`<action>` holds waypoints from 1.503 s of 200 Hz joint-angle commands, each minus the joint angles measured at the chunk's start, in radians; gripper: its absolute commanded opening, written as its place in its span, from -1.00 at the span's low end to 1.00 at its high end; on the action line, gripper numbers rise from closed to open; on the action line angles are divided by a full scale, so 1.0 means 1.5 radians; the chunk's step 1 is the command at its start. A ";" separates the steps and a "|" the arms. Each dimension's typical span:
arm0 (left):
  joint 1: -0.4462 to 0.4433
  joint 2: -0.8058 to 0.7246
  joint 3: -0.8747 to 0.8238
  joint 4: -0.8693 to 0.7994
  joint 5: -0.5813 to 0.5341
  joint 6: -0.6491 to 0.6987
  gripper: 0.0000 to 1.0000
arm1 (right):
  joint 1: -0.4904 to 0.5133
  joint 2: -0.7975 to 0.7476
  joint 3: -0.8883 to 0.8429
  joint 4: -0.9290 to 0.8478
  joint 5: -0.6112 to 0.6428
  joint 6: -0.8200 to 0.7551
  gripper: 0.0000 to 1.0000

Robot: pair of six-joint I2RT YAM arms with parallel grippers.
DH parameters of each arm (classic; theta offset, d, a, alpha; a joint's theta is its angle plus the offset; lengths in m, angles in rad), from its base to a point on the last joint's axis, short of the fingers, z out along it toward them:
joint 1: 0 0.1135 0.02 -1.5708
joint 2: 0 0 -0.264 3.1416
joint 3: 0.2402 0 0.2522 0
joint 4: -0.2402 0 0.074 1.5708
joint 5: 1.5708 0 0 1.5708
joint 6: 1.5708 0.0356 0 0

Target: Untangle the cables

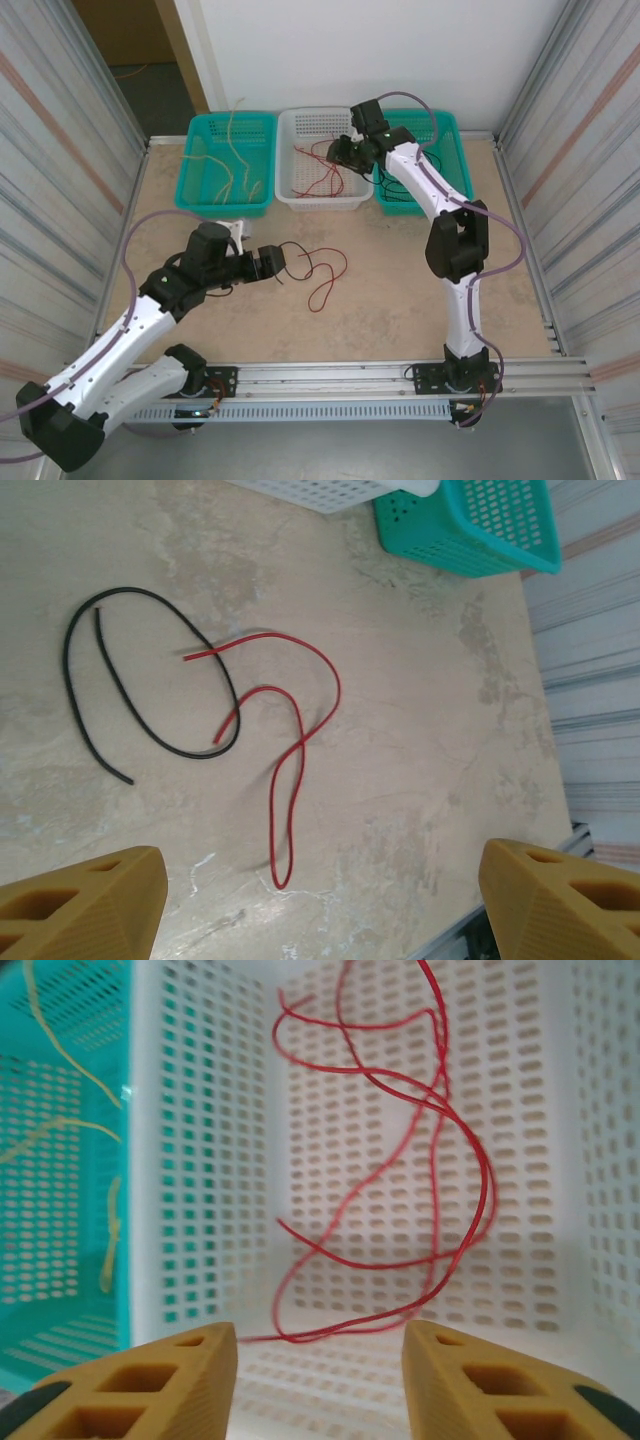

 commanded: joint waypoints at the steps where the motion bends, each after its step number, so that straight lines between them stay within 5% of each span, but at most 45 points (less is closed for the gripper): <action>1: -0.003 0.009 0.029 -0.017 -0.035 0.023 0.62 | -0.008 -0.015 0.004 -0.050 0.024 -0.030 -0.03; 38: -0.003 0.053 0.036 -0.019 -0.026 0.012 0.48 | 0.038 -0.141 -0.131 -0.021 0.055 -0.054 -0.02; 85: 0.000 0.069 -0.003 -0.012 -0.039 -0.026 0.35 | 0.155 -0.337 -0.451 0.037 0.135 -0.025 -0.02; 130: 0.002 0.087 -0.011 0.014 -0.011 -0.041 0.21 | 0.197 -0.374 -0.624 0.061 0.134 0.047 -0.01; 274: 0.002 0.077 -0.005 0.012 0.016 -0.034 0.06 | 0.179 -0.210 -0.618 0.135 0.097 0.031 -0.34; 300: 0.001 0.089 0.000 0.015 0.016 -0.034 0.02 | 0.174 -0.208 -0.623 0.152 0.086 0.025 -0.74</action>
